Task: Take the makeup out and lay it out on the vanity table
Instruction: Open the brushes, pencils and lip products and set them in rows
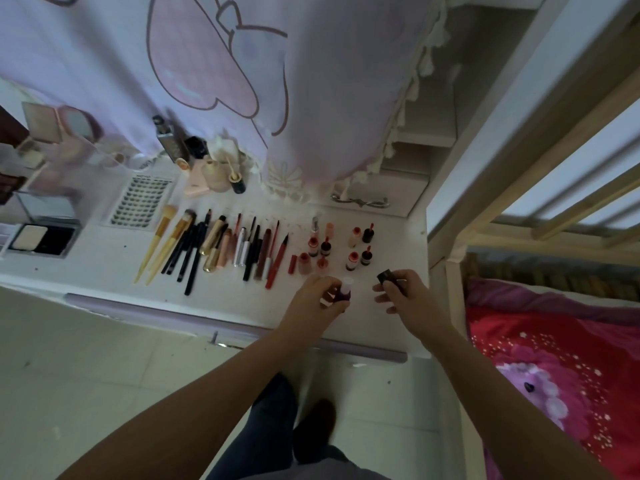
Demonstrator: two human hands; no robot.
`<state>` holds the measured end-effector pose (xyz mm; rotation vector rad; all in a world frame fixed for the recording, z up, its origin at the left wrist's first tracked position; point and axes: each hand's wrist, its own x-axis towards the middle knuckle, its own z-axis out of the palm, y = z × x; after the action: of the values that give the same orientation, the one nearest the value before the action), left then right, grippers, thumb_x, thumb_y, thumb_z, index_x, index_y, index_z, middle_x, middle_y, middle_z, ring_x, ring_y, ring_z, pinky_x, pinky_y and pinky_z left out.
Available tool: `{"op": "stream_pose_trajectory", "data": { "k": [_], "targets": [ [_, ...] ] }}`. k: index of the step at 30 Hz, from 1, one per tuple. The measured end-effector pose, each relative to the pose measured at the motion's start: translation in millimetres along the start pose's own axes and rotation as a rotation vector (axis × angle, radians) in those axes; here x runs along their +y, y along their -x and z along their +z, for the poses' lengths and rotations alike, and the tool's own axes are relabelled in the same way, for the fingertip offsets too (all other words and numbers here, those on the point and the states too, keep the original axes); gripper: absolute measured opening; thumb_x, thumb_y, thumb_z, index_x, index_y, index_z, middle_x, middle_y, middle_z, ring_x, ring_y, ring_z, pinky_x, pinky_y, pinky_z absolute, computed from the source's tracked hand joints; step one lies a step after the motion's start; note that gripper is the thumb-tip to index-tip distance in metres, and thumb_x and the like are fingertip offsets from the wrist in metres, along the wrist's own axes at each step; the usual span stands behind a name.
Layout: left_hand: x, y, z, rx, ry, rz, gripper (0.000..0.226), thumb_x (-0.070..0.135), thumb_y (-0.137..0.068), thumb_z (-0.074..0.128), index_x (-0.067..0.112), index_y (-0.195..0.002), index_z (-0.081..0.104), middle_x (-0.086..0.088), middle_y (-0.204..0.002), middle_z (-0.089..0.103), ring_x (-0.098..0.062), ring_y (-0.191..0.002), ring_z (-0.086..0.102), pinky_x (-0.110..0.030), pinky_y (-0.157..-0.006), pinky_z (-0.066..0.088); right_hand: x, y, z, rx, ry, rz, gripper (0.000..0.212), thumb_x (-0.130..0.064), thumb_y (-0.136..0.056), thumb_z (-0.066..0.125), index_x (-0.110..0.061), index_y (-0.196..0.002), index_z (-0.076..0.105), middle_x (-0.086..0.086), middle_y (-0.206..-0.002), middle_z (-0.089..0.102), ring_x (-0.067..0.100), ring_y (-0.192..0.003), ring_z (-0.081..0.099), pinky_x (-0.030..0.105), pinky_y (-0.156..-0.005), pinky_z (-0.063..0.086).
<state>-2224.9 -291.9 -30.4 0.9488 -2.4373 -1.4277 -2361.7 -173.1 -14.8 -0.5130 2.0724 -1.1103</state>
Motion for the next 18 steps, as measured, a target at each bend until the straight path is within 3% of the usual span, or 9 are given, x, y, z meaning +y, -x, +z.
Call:
{"op": "stream_pose_trajectory", "data": {
  "k": [4, 8, 12, 18],
  "targets": [
    [-6, -5, 4, 0.033, -0.026, 0.025, 0.02, 0.013, -0.085, 0.065, 0.01, -0.104, 0.06, 0.007, -0.092, 0.048, -0.007, -0.084, 0.051, -0.007, -0.074, 0.041, 5, -2, 14, 0.012, -0.043, -0.026, 0.015, -0.019, -0.099, 0.044, -0.013, -0.112, 0.042, -0.001, -0.099, 0.068, 0.008, -0.079, 0.061, 0.02, -0.065, 0.042],
    [-8, -9, 9, 0.082, -0.102, 0.095, 0.013, 0.015, -0.088, 0.061, 0.01, -0.1, 0.058, 0.002, -0.096, 0.053, -0.01, -0.086, 0.051, -0.018, -0.076, 0.043, 18, -6, 24, 0.011, 0.041, -0.06, 0.018, -0.021, -0.099, 0.043, -0.022, -0.116, 0.04, -0.003, -0.112, 0.064, 0.015, -0.095, 0.06, 0.025, -0.075, 0.047],
    [-11, -14, 17, 0.104, -0.151, 0.083, 0.013, 0.015, -0.09, 0.057, 0.007, -0.1, 0.055, -0.004, -0.103, 0.053, -0.01, -0.084, 0.046, -0.017, -0.073, 0.034, 28, -16, 36, 0.128, 0.353, -0.238, 0.029, -0.023, -0.094, 0.052, -0.017, -0.123, 0.047, 0.002, -0.119, 0.055, 0.021, -0.108, 0.052, 0.039, -0.093, 0.045],
    [-20, -10, 28, 0.108, -0.165, 0.025, 0.018, 0.02, -0.093, 0.053, 0.009, -0.108, 0.056, -0.005, -0.109, 0.054, -0.007, -0.087, 0.044, -0.018, -0.076, 0.034, 43, -22, 50, 0.151, 0.41, -0.323, 0.017, -0.015, -0.091, 0.055, -0.013, -0.107, 0.055, 0.003, -0.104, 0.057, 0.02, -0.094, 0.051, 0.033, -0.086, 0.044]
  ]
}}
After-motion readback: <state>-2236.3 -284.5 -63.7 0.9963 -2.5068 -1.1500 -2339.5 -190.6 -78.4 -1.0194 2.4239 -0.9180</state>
